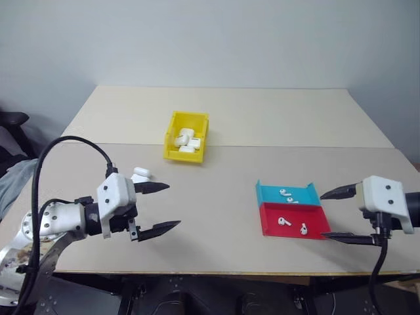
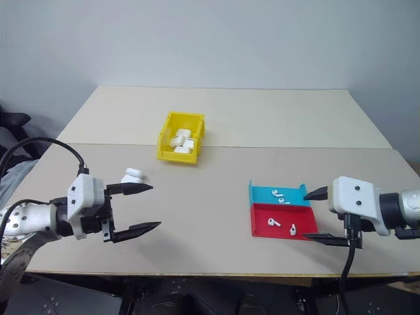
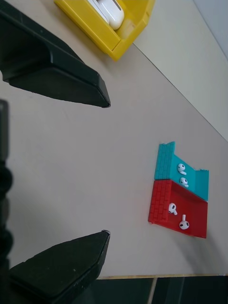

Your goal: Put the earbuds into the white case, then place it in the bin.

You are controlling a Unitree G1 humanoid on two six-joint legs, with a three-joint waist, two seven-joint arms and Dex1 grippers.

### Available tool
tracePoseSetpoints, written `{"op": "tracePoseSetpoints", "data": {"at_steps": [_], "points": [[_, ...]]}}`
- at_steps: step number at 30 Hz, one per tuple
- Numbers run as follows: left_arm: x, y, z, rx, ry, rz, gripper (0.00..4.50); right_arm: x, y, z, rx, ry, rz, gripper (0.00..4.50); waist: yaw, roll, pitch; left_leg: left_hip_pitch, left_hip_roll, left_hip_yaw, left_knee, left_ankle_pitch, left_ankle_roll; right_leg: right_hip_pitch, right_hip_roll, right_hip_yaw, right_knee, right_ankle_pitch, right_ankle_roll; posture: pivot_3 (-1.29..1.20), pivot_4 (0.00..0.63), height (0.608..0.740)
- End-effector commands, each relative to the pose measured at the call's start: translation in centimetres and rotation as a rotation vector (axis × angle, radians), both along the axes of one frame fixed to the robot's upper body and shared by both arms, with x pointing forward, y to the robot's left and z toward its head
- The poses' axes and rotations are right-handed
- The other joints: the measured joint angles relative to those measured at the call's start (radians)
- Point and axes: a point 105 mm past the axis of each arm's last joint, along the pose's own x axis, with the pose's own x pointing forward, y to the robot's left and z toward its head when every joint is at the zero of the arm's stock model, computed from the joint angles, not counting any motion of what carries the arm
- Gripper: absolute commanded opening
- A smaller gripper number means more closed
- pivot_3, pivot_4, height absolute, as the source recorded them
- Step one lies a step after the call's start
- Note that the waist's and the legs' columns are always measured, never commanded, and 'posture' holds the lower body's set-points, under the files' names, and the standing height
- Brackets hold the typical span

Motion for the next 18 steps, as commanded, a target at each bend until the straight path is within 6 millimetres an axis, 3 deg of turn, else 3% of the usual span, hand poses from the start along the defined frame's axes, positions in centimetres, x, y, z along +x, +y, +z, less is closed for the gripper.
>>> {"op": "tracePoseSetpoints", "data": {"at_steps": [1, 10, 14, 18], "points": [[-0.2, -0.1, 0.9, -0.008, -0.027, 0.021, 4.50, 0.1, -0.3, 0.7, -0.033, -0.029, 0.018, 4.46, 0.000, 0.000, 0.000, 0.000, 0.000, 0.000, 0.000, 0.000, 0.000, 0.000, 0.000, 0.000, 0.000, 0.000, 0.000, 0.00, 0.150, 0.740], [1.0, 0.6, 0.8, 0.081, -0.090, 0.218, 4.50, 0.5, -0.6, -0.1, -0.053, -0.018, 0.013, 4.46, 0.000, 0.000, 0.000, 0.000, 0.000, 0.000, 0.000, 0.000, 0.000, 0.000, 0.000, 0.000, 0.000, 0.000, 0.000, 0.00, 0.150, 0.740], [3.2, 2.1, 0.5, 0.223, -0.068, 0.449, 4.50, 0.7, -0.7, 0.0, -0.050, -0.020, 0.005, 4.46, 0.003, -0.001, 0.000, 0.001, 0.000, -0.001, 0.000, 0.000, 0.000, 0.001, 0.000, 0.000, 0.001, 0.000, 0.000, 0.00, 0.150, 0.740], [5.5, 5.1, 1.5, 0.297, 0.110, 0.691, 4.50, 0.9, -0.6, 0.0, -0.041, -0.021, -0.012, 4.46, 0.005, -0.001, 0.001, 0.001, -0.001, -0.001, 0.000, 0.000, 0.000, 0.001, 0.000, 0.000, 0.001, 0.000, 0.001, 0.00, 0.150, 0.740]]}}
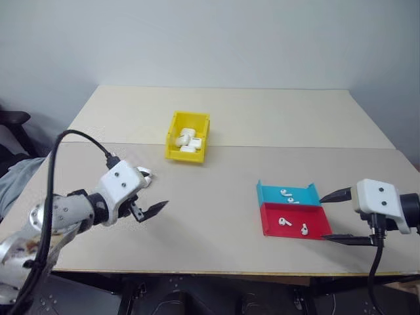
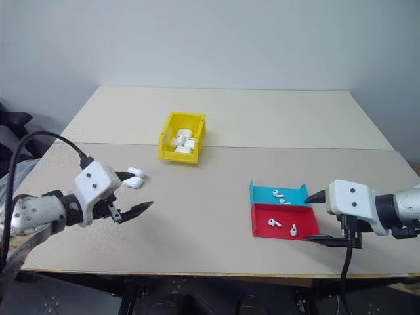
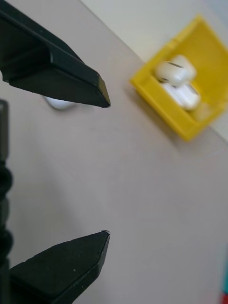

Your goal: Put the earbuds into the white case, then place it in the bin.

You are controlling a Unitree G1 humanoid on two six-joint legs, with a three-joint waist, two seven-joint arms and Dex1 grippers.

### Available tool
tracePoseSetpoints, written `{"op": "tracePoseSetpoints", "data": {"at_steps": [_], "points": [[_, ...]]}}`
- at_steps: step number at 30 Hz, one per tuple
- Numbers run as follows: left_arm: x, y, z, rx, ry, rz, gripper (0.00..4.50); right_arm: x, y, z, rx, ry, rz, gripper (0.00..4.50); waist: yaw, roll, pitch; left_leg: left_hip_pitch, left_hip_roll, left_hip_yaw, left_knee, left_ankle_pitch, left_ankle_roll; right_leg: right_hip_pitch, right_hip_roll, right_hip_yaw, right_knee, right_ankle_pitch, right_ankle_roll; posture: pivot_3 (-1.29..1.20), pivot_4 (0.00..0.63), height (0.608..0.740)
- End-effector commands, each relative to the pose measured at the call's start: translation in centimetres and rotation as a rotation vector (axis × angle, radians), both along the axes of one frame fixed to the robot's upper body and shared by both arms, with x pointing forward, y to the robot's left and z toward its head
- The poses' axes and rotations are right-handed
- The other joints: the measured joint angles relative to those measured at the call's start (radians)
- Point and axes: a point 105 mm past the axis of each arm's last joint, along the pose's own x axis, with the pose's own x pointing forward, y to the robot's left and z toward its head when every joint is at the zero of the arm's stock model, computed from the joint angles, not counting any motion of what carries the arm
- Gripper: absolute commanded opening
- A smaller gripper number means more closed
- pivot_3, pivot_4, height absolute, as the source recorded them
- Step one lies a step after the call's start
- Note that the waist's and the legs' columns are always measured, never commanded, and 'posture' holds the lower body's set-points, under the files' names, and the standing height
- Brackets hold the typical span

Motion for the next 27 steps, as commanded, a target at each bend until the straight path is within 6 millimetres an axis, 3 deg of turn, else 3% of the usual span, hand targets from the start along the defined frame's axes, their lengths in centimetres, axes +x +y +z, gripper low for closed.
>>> {"op": "tracePoseSetpoints", "data": {"at_steps": [1, 4, 13, 27], "points": [[1.5, 2.7, 1.3, 0.028, 0.113, 0.234, 4.50, 0.2, 0.3, 0.8, -0.009, -0.039, 0.003, 4.46, 0.000, -0.001, 0.000, 0.000, 0.000, -0.001, 0.000, 0.000, 0.000, 0.000, 0.000, -0.001, 0.000, 0.000, 0.000, 0.00, 0.150, 0.740], [2.9, 3.9, 2.1, 0.034, 0.209, 0.358, 4.50, 0.0, 0.4, 0.5, -0.008, -0.021, 0.001, 4.46, -0.003, -0.001, 0.001, 0.000, -0.001, -0.001, 0.000, 0.000, 0.000, 0.000, 0.000, 0.001, 0.000, -0.001, 0.002, 0.00, 0.150, 0.740], [6.9, 5.1, 1.7, 0.066, 0.404, 0.525, 4.50, 0.0, 0.8, -0.5, 0.015, 0.021, -0.040, 4.46, -0.002, -0.002, 0.001, -0.002, -0.001, 0.001, 0.001, 0.000, -0.001, -0.002, 0.000, -0.001, 0.002, -0.001, 0.001, 0.00, 0.150, 0.740], [10.9, 4.8, -0.7, 0.048, 0.535, 0.509, 4.50, 0.1, -0.4, -1.2, 0.016, 0.076, -0.108, 4.46, -0.001, -0.003, 0.002, -0.005, -0.001, 0.006, 0.003, 0.001, -0.001, -0.003, 0.000, -0.001, 0.001, -0.001, 0.001, 0.00, 0.150, 0.740]]}}
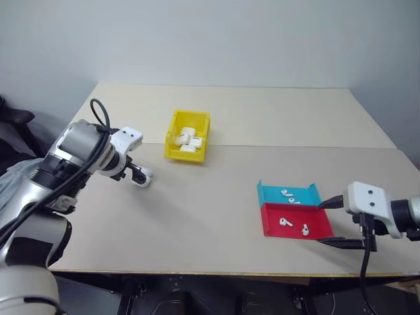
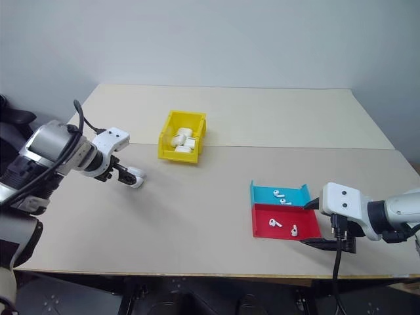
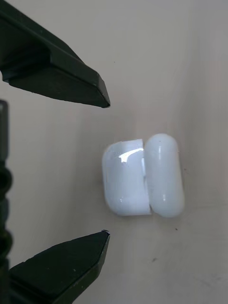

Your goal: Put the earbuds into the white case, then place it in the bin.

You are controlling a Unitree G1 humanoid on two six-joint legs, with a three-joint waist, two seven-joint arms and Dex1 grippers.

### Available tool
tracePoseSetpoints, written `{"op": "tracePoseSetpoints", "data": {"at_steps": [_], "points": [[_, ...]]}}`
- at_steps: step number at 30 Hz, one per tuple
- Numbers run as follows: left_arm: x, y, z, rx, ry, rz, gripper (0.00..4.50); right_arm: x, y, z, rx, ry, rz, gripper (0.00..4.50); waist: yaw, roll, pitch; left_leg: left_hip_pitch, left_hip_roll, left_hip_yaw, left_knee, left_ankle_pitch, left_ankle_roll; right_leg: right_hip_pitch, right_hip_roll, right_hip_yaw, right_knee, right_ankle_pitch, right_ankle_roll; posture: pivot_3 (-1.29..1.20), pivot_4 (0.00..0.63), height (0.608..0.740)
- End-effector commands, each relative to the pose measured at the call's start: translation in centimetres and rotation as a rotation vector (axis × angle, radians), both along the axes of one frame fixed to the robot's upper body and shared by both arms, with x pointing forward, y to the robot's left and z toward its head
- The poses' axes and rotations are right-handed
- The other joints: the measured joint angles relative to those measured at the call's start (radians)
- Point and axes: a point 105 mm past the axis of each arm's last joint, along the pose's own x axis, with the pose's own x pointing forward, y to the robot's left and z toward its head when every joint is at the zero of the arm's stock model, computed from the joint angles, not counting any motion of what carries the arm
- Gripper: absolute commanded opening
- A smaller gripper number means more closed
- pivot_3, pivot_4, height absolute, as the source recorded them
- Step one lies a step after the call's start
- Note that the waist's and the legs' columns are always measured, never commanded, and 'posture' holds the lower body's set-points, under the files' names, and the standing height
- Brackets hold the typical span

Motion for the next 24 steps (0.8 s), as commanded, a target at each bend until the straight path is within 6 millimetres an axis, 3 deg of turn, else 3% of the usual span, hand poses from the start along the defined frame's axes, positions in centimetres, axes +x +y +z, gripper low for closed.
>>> {"op": "tracePoseSetpoints", "data": {"at_steps": [1, 17, 24], "points": [[0.9, 0.5, 0.9, 0.002, -0.028, -0.005, 4.50, -0.1, -0.2, 0.6, -0.010, -0.013, -0.015, 4.46, -0.002, 0.000, 0.000, 0.000, 0.000, 0.000, 0.000, 0.000, 0.000, 0.000, 0.000, 0.000, 0.000, 0.000, 0.000, 0.00, 0.150, 0.740], [2.4, 0.0, -2.2, -0.050, 0.081, -0.021, 4.50, 0.1, -0.6, -0.1, -0.030, -0.004, -0.088, 4.46, -0.002, 0.000, 0.000, -0.003, 0.000, 0.000, 0.004, -0.001, 0.002, -0.001, 0.000, -0.001, 0.001, 0.000, 0.000, 0.00, 0.150, 0.740], [2.3, -0.1, -2.6, -0.072, 0.107, -0.023, 4.50, 0.0, -0.8, -0.6, -0.045, -0.002, -0.115, 4.46, -0.002, 0.000, 0.000, -0.004, 0.000, -0.001, 0.006, -0.002, 0.003, -0.001, 0.000, -0.001, 0.001, 0.000, 0.000, 0.00, 0.150, 0.740]]}}
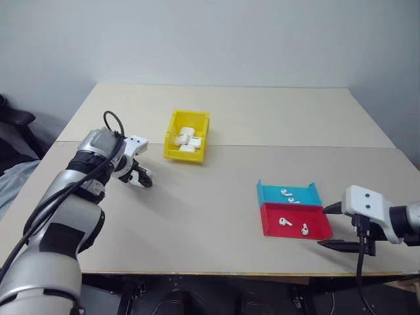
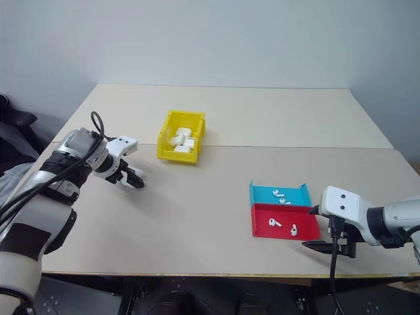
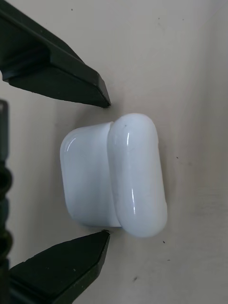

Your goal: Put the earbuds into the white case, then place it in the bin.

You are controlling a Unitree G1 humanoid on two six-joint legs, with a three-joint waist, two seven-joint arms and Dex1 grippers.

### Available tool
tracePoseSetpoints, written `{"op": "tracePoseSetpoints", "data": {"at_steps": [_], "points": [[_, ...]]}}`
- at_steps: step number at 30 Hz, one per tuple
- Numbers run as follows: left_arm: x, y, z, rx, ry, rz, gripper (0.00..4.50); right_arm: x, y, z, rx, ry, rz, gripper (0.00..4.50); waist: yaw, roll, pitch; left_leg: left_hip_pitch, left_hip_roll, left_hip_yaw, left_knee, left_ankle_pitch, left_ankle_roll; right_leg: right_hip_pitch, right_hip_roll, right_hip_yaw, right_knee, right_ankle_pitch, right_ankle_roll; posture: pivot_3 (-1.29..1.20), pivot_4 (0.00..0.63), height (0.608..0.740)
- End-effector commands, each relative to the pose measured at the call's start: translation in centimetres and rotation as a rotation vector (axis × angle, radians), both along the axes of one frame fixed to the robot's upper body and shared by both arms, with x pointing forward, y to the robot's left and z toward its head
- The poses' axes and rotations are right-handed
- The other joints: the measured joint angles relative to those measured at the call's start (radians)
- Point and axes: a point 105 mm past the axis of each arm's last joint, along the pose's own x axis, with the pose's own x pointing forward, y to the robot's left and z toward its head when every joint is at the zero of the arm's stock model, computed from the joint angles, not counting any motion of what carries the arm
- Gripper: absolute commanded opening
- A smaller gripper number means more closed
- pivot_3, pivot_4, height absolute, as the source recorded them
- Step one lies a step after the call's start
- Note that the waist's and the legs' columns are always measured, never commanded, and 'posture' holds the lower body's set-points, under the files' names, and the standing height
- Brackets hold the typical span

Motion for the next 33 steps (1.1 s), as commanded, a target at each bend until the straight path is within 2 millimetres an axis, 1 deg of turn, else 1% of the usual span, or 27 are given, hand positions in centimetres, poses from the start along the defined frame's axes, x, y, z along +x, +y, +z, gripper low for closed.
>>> {"op": "tracePoseSetpoints", "data": {"at_steps": [1, 2, 5, 8, 9, 11, 14, 15, 16, 19, 21, 22, 23, 25, 28, 29, 30, 33], "points": [[0.3, 0.1, 0.7, 0.002, -0.013, 0.010, 4.50, 0.2, 0.0, 0.9, -0.029, -0.045, -0.004, 4.46, 0.000, 0.000, 0.000, 0.000, 0.000, 0.000, 0.000, 0.000, 0.000, 0.000, 0.000, 0.000, 0.000, 0.000, 0.000, 0.00, 0.150, 0.740], [0.3, 0.2, 0.7, 0.005, -0.012, 0.012, 4.50, 0.2, 0.0, 0.9, -0.030, -0.044, -0.005, 4.46, 0.000, 0.000, 0.000, 0.000, 0.000, 0.000, 0.000, 0.000, 0.000, 0.000, 0.000, 0.000, 0.000, 0.000, 0.000, 0.00, 0.150, 0.740], [0.3, 0.2, 0.7, 0.025, -0.008, -0.005, 3.92, 0.2, 0.0, 0.9, -0.034, -0.047, -0.009, 4.50, -0.001, 0.000, 0.000, 0.000, 0.000, 0.000, 0.000, 0.000, 0.000, 0.000, 0.000, 0.000, 0.001, 0.000, 0.000, 0.00, 0.150, 0.740], [0.2, 0.1, 0.7, 0.026, -0.003, -0.012, 2.88, 0.3, 0.0, 0.9, -0.032, -0.051, -0.014, 4.50, -0.001, 0.000, 0.000, 0.000, 0.000, 0.000, 0.000, 0.000, 0.000, 0.000, 0.000, 0.000, 0.000, 0.000, 0.000, 0.00, 0.150, 0.740], [0.1, 0.0, 0.7, 0.024, -0.002, -0.013, 2.79, 0.4, 0.0, 0.9, -0.031, -0.052, -0.016, 4.50, -0.001, 0.000, 0.000, 0.000, 0.000, 0.000, 0.000, 0.000, 0.000, 0.000, 0.000, 0.000, 0.000, 0.000, 0.000, 0.00, 0.150, 0.740], [0.2, 0.1, 1.0, 0.024, -0.013, -0.010, 2.79, 0.4, 0.0, 0.9, -0.031, -0.054, -0.018, 4.50, -0.001, 0.000, 0.000, 0.000, 0.000, 0.000, 0.000, 0.000, 0.000, 0.000, 0.000, 0.000, 0.000, 0.000, 0.000, 0.00, 0.150, 0.740], [0.6, 0.2, 2.2, 0.043, -0.090, -0.035, 2.79, 0.6, 0.1, 1.1, -0.031, -0.064, -0.021, 4.50, -0.001, 0.000, 0.000, -0.001, 0.000, -0.001, 0.000, 0.000, 0.000, 0.000, 0.000, 0.000, 0.000, 0.000, 0.000, 0.00, 0.150, 0.740], [0.6, -0.1, 2.9, 0.043, -0.120, -0.049, 2.79, 0.6, 0.1, 1.3, -0.032, -0.071, -0.021, 4.50, -0.001, 0.000, 0.000, -0.001, 0.000, -0.001, 0.000, 0.000, 0.000, 0.000, 0.000, 0.000, 0.000, 0.000, 0.000, 0.00, 0.150, 0.740], [0.6, -0.9, 4.2, 0.013, -0.176, -0.101, 2.79, 0.7, 0.0, 1.6, -0.037, -0.080, -0.017, 4.50, -0.002, 0.000, 0.000, -0.001, 0.000, -0.001, 0.000, 0.000, 0.000, -0.001, 0.000, 0.000, 0.000, 0.000, 0.000, 0.00, 0.150, 0.740], [-0.6, -2.9, 7.3, -0.035, -0.315, -0.260, 2.79, 0.7, 0.2, 2.6, -0.043, -0.103, 0.005, 4.50, -0.003, 0.000, 0.000, -0.003, 0.001, -0.003, 0.000, 0.000, -0.001, -0.003, 0.000, 0.000, 0.000, 0.000, 0.000, 0.00, 0.150, 0.740], [-2.2, -5.2, 9.7, -0.161, -0.463, -0.439, 2.79, 0.7, 0.6, 3.4, -0.045, -0.122, 0.039, 4.50, -0.004, 0.001, 0.000, -0.003, 0.000, -0.003, 0.000, 0.001, -0.002, -0.003, 0.000, 0.001, 0.000, 0.000, 0.000, 0.00, 0.150, 0.740], [-3.3, -6.1, 10.5, -0.197, -0.519, -0.512, 2.79, 0.8, 0.8, 3.9, -0.039, -0.144, 0.046, 4.50, -0.003, 0.001, 0.000, -0.002, 0.001, -0.005, 0.001, 0.004, -0.007, -0.003, 0.000, 0.002, 0.000, 0.000, 0.000, 0.00, 0.150, 0.740], [-4.2, -7.1, 11.0, -0.242, -0.608, -0.602, 2.79, 0.9, 1.0, 4.2, -0.035, -0.160, 0.057, 4.50, -0.002, 0.001, 0.000, -0.002, 0.000, -0.005, 0.001, 0.004, -0.007, -0.002, 0.000, 0.002, 0.001, 0.000, 0.000, 0.00, 0.150, 0.740], [-6.1, -8.8, 11.3, -0.346, -0.788, -0.737, 2.79, 1.0, 1.4, 4.4, -0.068, -0.179, 0.093, 4.50, -0.003, 0.003, -0.002, -0.001, 0.001, -0.005, 0.001, 0.004, -0.007, -0.001, -0.001, 0.003, 0.000, 0.000, 0.000, 0.00, 0.150, 0.740], [-8.3, -10.3, 10.8, -0.477, -0.985, -0.865, 2.79, 1.2, 1.8, 4.4, -0.124, -0.171, 0.134, 4.50, -0.001, 0.004, -0.002, 0.003, 0.000, -0.004, 0.001, 0.003, -0.005, 0.002, -0.001, 0.002, 0.000, 0.001, 0.000, 0.00, 0.150, 0.740], [-9.0, -10.6, 10.8, -0.532, -1.060, -0.888, 2.79, 1.3, 1.9, 4.4, -0.138, -0.162, 0.144, 4.50, 0.000, 0.004, -0.002, 0.004, 0.000, -0.004, 0.001, 0.000, -0.001, 0.003, -0.001, 0.001, 0.001, 0.001, 0.000, 0.00, 0.150, 0.740], [-9.4, -10.8, 10.6, -0.574, -1.130, -0.896, 2.79, 1.4, 2.0, 4.5, -0.158, -0.157, 0.154, 4.50, 0.000, 0.004, -0.002, 0.004, 0.001, -0.003, 0.001, 0.000, -0.001, 0.003, -0.001, 0.001, 0.002, 0.001, -0.001, 0.00, 0.150, 0.740], [-10.5, -11.8, 9.1, -0.672, -1.208, -0.929, 2.79, 1.4, 2.4, 4.1, -0.241, -0.153, 0.236, 4.50, 0.000, 0.004, -0.002, 0.004, 0.001, -0.002, 0.000, 0.000, -0.001, 0.004, -0.001, 0.001, 0.001, 0.001, -0.002, 0.00, 0.150, 0.740]]}}
